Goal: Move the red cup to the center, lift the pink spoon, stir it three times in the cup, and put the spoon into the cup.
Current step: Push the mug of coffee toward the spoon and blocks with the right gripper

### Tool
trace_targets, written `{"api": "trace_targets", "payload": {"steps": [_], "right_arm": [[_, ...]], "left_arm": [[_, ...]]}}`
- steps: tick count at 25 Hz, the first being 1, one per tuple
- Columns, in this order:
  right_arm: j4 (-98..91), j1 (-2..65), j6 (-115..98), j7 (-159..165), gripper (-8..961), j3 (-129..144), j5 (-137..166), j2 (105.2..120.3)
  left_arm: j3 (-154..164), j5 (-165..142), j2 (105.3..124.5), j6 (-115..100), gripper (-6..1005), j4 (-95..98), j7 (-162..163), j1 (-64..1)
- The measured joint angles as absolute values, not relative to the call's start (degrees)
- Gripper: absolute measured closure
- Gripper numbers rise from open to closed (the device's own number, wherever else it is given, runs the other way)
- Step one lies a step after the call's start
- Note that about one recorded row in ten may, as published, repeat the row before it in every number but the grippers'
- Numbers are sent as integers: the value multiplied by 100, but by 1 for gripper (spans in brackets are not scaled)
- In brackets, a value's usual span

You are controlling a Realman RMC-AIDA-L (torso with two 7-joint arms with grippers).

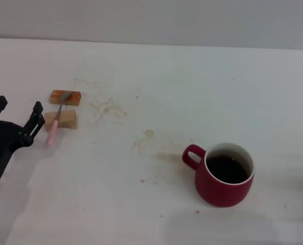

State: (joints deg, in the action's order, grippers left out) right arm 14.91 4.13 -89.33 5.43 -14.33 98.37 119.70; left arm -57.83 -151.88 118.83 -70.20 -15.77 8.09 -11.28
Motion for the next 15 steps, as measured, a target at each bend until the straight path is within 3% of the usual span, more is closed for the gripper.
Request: {"api": "trace_targets", "payload": {"steps": [15], "right_arm": [[1880, 309, -8923, 516, 953, -1211, 9848, 11974]], "left_arm": [[-5783, -15188, 11874, -6976, 176, -1563, 809, -1111]]}}
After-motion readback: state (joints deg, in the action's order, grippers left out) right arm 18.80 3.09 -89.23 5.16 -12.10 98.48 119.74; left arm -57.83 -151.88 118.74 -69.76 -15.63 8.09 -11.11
